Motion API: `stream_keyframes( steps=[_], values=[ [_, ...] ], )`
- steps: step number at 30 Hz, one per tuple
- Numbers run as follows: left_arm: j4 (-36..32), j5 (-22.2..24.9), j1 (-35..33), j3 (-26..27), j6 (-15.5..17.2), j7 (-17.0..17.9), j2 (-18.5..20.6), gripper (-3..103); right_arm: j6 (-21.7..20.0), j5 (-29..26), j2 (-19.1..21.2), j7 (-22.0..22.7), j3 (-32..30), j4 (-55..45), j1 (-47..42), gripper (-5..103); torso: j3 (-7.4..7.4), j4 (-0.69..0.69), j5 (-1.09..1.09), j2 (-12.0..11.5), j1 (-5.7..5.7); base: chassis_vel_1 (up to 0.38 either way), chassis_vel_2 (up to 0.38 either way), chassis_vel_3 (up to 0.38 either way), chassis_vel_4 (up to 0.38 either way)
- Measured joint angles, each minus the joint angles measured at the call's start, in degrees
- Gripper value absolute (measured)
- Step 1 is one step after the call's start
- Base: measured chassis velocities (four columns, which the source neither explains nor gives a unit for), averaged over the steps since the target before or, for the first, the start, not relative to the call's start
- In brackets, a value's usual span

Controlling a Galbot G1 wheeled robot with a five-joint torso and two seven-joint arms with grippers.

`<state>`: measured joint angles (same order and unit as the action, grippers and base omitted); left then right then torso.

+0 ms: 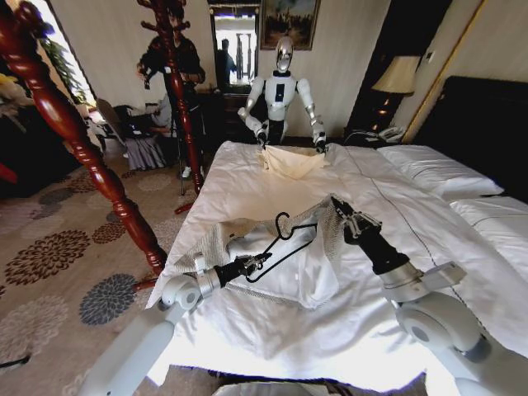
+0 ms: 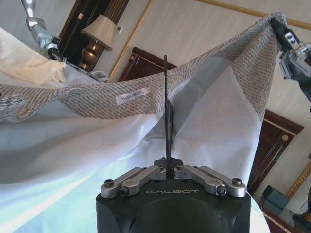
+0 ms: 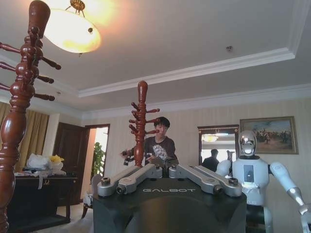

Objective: Pick up the clothes from the bed and hang them on the clothes hanger.

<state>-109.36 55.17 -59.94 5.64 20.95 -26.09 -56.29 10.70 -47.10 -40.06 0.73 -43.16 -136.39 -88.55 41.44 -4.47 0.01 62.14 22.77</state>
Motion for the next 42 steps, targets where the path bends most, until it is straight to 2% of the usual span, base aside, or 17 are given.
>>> stream_keyframes(
  steps=[9,16,18,22,27,32,37,42],
  values=[
    [-4.38,-0.26,-4.03,3.11,-0.3,-0.08,5.82,2,0.7,-0.31,0.26,-0.42,-0.93,-1.0,1.6,1,0.0,0.0,-0.01,0.0,0.0,0.0,0.0,0.0,0.0],
    [-7.25,1.77,-5.89,7.21,-0.32,0.41,9.77,2,1.45,0.75,-0.29,-0.82,-0.39,0.68,1.95,1,0.0,-0.01,-0.01,0.0,0.0,0.0,0.0,0.0,0.0],
    [-8.22,2.87,-6.43,9.72,-0.49,0.93,12.18,2,2.01,1.56,-0.34,-1.53,-0.05,1.74,2.45,1,0.0,0.0,0.01,0.0,0.0,0.0,0.0,0.0,0.0],
    [-8.87,4.86,-5.99,11.11,-0.5,1.6,13.11,2,2.5,2.06,-0.18,-2.42,0.39,2.0,2.8,1,0.0,0.0,0.01,0.0,0.0,0.0,0.0,0.0,0.0],
    [-8.84,6.04,-4.14,9.07,-0.23,2.52,12.92,2,3.15,3.19,-0.13,-4.02,1.25,1.65,2.93,1,0.0,-0.01,-0.01,0.0,0.0,0.0,0.0,0.0,0.0],
    [-8.15,6.7,-2.29,3.06,-0.04,3.41,12.75,2,3.71,4.52,-0.19,-5.09,1.47,2.24,3.1,1,0.0,-0.01,0.0,0.0,0.0,0.0,0.0,0.0,0.0],
    [-9.08,10.3,-1.7,1.18,0.01,4.37,14.53,2,4.09,5.77,-0.09,-5.78,1.5,2.77,3.4,1,0.0,0.0,0.0,0.0,0.0,0.0,0.0,0.0,0.0],
    [-9.11,10.81,-1.0,-0.93,0.14,4.56,14.8,2,4.26,6.64,-0.3,-5.91,1.66,3.28,3.5,1,0.0,0.0,0.01,0.0,0.0,0.0,0.0,0.0,0.0]
  ],
)
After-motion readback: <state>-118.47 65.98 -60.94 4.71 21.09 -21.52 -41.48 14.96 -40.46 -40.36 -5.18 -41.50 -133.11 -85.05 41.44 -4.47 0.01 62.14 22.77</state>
